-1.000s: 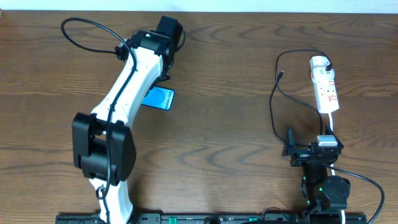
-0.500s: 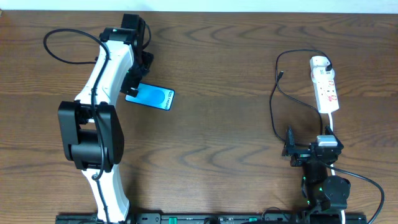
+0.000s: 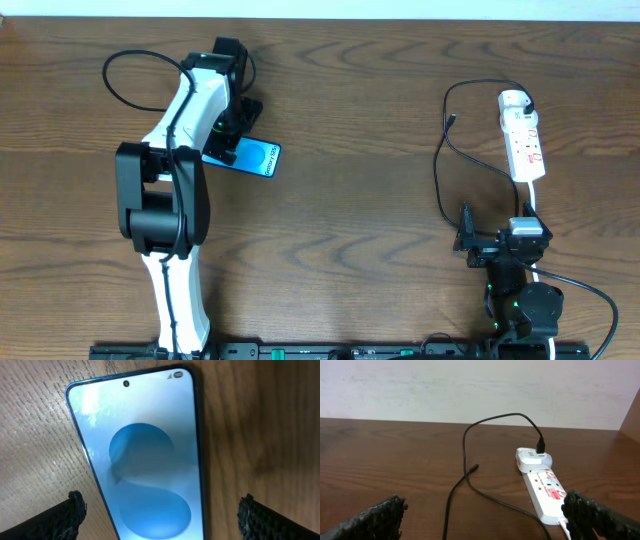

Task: Plug charger to phone and switch on socket
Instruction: 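Lower the left gripper and grasp the blue phone's edge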

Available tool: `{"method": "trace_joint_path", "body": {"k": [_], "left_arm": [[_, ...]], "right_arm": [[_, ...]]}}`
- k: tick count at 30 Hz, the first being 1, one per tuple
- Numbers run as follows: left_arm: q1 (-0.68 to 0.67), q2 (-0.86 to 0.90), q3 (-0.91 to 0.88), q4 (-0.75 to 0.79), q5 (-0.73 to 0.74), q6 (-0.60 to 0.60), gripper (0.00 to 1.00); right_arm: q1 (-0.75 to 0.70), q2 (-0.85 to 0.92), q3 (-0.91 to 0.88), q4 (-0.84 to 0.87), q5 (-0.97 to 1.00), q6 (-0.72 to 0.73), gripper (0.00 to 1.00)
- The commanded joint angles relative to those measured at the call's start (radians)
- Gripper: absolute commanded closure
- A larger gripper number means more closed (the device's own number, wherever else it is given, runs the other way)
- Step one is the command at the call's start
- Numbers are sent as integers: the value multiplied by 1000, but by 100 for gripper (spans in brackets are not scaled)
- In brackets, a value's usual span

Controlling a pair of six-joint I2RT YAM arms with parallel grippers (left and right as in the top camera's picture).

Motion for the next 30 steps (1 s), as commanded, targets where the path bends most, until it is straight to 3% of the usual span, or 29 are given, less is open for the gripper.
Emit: {"method": "trace_joint_path", "body": {"k": [1, 26, 30], "left_arm": [[1, 13, -7, 1, 9, 13, 2], [1, 35, -163, 100, 9, -18, 1], [1, 35, -184, 117, 9, -21, 6]], "right_arm": [[14, -7, -2, -4, -9, -15, 1], [14, -7, -2, -4, -9, -15, 1], [14, -7, -2, -4, -9, -15, 1]]}}
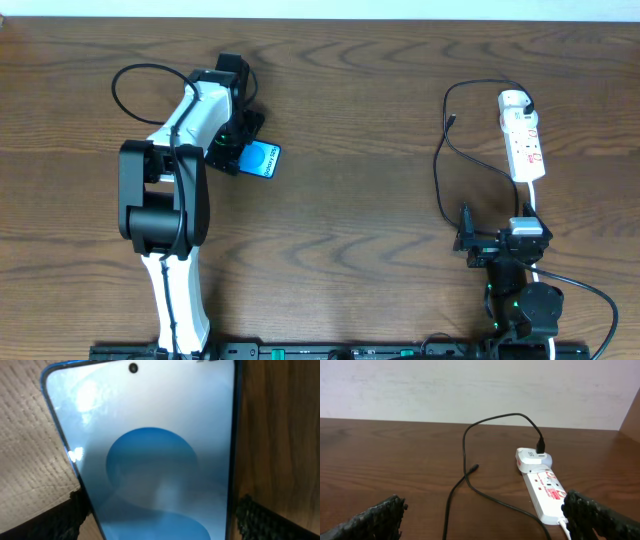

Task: Plug charger to phone and switch on socket
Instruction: 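Lower the left gripper and grasp the blue phone's edge, then lift the phone with the left gripper and tilt it toward center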

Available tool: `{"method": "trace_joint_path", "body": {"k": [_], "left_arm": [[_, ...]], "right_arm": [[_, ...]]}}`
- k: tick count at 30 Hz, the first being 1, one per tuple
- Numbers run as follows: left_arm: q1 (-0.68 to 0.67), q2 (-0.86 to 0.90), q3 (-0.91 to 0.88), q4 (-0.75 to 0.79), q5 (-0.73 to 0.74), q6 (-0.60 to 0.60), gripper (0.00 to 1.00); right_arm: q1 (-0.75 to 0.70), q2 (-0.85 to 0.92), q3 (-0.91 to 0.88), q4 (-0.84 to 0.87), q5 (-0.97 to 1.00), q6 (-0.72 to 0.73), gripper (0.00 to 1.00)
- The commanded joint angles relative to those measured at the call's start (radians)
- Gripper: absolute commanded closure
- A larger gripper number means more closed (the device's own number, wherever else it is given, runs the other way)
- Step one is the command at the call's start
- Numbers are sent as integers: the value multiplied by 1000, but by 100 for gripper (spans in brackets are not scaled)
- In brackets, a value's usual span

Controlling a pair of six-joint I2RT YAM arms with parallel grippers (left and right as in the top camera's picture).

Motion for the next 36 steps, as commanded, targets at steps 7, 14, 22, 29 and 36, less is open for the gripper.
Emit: {"method": "trace_joint_path", "body": {"k": [7, 14, 22, 29, 36], "left_arm": [[1, 39, -50, -8, -16, -8, 21], [1, 39, -50, -12, -19, 87, 28], [2, 19, -47, -45, 40, 285, 29], [2, -41, -47, -66, 161, 405, 29], [2, -106, -47, -111, 244, 462, 29]], "right_arm": [[14, -7, -2, -4, -9, -15, 1], [14, -6, -2, -4, -9, -15, 1], [14, -6, -2, -4, -9, -15, 1], [14, -6, -2, -4, -9, -15, 1], [14, -6, -2, -4, -9, -15, 1]]}}
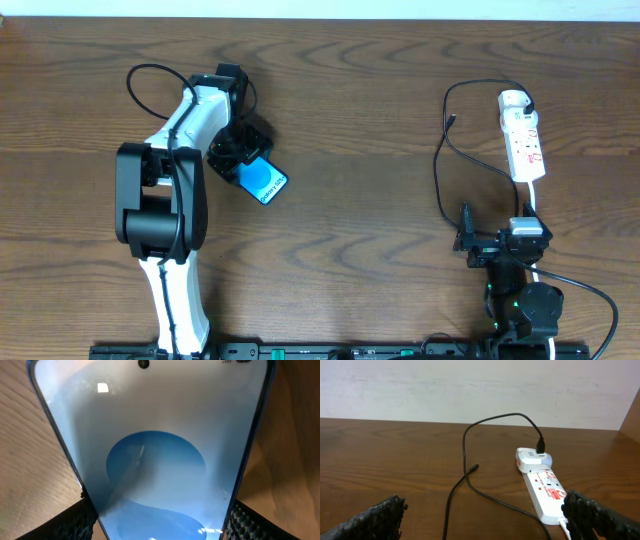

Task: Plug charger to phone and switch on socket
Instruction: 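Lift the phone with the left gripper and tilt it toward center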

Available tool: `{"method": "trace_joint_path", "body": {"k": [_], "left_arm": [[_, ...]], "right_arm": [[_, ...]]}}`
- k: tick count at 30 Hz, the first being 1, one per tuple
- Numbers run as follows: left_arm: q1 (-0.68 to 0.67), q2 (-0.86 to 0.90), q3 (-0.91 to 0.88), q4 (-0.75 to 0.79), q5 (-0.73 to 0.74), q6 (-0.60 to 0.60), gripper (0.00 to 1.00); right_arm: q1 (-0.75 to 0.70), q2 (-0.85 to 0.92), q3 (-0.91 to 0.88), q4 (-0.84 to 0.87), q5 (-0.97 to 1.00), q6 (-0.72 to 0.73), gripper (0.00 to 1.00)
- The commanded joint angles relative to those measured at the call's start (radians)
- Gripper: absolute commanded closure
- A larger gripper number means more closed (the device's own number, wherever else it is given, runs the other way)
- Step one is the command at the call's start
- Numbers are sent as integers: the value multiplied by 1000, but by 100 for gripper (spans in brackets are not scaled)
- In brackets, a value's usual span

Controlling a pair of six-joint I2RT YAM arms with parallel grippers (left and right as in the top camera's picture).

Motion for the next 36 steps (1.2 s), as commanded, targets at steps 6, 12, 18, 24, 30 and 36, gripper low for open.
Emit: {"method": "trace_joint_path", "body": {"k": [6, 12, 18, 24, 30, 36], "left_arm": [[0, -101, 0, -38, 132, 108, 29], [-2, -103, 0, -83, 234, 172, 29], [-31, -103, 0, -123, 365, 269, 29], [-83, -103, 0, -158, 460, 311, 29], [-145, -103, 0, -158, 619, 336, 29], [-192, -103, 0, -153, 750, 335, 29]], "right_arm": [[14, -6, -2, -4, -9, -15, 1], [14, -6, -2, -4, -9, -15, 1], [14, -6, -2, -4, -9, -15, 1], [14, -6, -2, -4, -9, -15, 1], [14, -6, -2, -4, -9, -15, 1], [14, -6, -2, -4, -9, -15, 1]]}}
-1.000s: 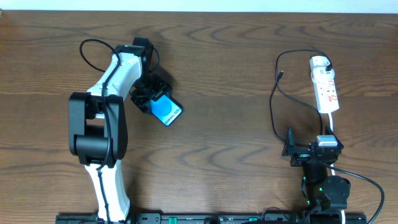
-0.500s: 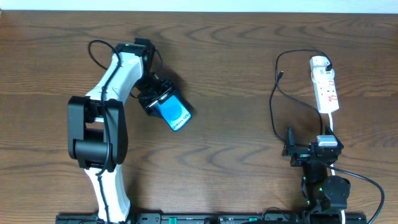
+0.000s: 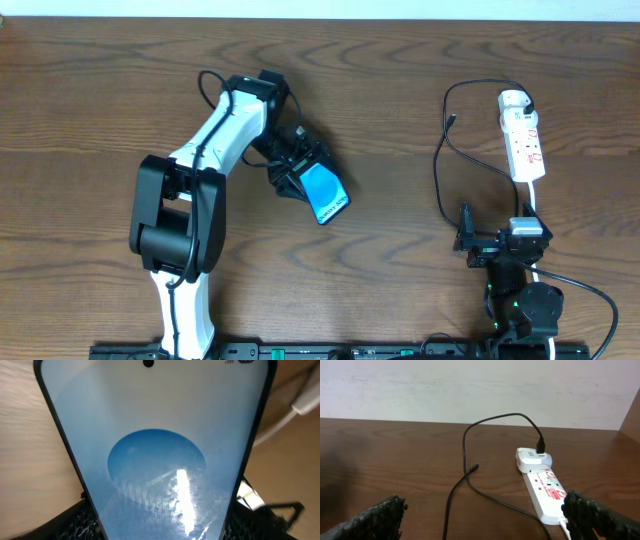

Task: Plug charger to phone and switch on socket
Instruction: 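Lift the phone with the left gripper and tilt it toward center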

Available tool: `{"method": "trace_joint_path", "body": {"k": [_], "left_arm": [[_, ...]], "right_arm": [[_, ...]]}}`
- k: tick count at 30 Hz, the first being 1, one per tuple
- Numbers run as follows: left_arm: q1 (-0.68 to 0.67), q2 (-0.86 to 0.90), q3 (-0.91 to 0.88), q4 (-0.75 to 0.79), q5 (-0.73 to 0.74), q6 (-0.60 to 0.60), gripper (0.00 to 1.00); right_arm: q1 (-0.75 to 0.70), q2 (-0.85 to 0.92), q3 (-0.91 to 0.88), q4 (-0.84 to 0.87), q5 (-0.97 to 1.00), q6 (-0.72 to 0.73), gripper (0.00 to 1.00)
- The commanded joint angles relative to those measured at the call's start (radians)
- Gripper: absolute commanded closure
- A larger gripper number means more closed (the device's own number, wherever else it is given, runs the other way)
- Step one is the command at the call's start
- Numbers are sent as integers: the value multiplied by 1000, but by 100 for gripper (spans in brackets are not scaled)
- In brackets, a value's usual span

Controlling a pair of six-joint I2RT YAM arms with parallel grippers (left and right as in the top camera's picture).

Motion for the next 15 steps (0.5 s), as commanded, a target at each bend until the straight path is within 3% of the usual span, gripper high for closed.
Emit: {"method": "trace_joint_path", "body": {"k": [1, 6, 15], "left_arm": [[-18, -26, 0, 1, 143, 21, 29], [-27, -26, 0, 13, 217, 21, 29], [-27, -26, 0, 32, 217, 14, 29]], "right_arm": [[14, -6, -2, -4, -9, -15, 1], [14, -6, -2, -4, -9, -15, 1], [14, -6, -2, -4, -9, -15, 1]]}}
